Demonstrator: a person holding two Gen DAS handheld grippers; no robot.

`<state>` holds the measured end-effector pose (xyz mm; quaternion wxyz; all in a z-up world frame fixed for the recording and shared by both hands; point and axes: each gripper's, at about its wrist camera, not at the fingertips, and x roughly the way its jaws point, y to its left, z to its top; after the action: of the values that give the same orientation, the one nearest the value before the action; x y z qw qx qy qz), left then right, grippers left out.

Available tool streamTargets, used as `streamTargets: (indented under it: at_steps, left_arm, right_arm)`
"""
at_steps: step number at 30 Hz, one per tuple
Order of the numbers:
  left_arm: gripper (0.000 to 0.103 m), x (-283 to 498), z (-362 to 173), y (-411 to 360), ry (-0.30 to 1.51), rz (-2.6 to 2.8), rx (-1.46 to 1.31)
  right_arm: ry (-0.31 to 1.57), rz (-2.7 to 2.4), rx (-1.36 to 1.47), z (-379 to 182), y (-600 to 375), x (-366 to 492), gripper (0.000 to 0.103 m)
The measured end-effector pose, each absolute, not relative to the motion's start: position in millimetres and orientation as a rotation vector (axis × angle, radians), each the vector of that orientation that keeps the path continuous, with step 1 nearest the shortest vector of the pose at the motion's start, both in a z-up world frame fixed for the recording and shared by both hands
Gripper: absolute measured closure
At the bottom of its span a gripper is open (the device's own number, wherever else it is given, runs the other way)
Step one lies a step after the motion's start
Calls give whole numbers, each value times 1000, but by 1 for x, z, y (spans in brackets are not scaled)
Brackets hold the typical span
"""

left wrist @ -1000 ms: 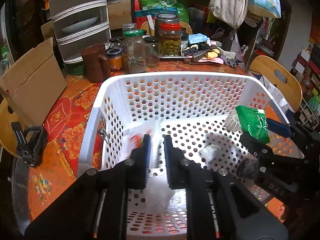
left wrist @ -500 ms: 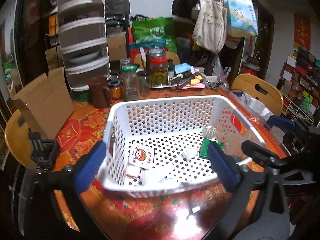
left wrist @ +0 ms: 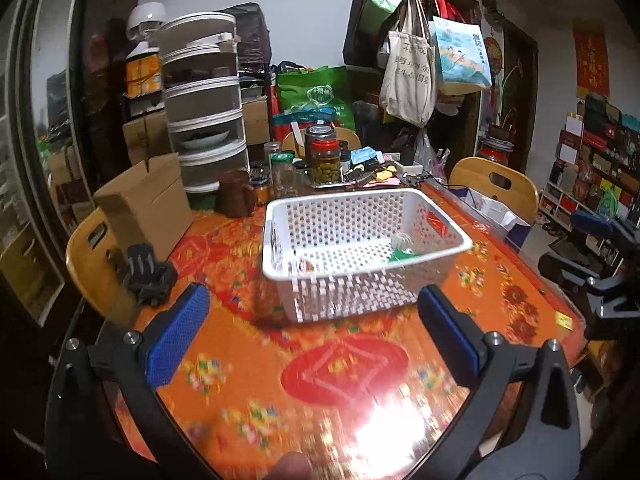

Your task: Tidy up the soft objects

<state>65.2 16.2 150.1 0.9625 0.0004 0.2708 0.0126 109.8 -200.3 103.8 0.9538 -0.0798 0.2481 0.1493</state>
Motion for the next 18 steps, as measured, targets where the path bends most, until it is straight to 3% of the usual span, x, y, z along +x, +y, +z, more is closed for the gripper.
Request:
streamTargets:
  at_steps: [8, 18]
  left_arm:
    - [0, -29, 144, 2, 524, 59, -56]
    - [0, -19, 134, -27, 531, 84, -18]
  right_arm:
    - [491, 320, -104, 94, -211, 35, 0]
    - [565, 276, -40, 74, -225, 45, 0]
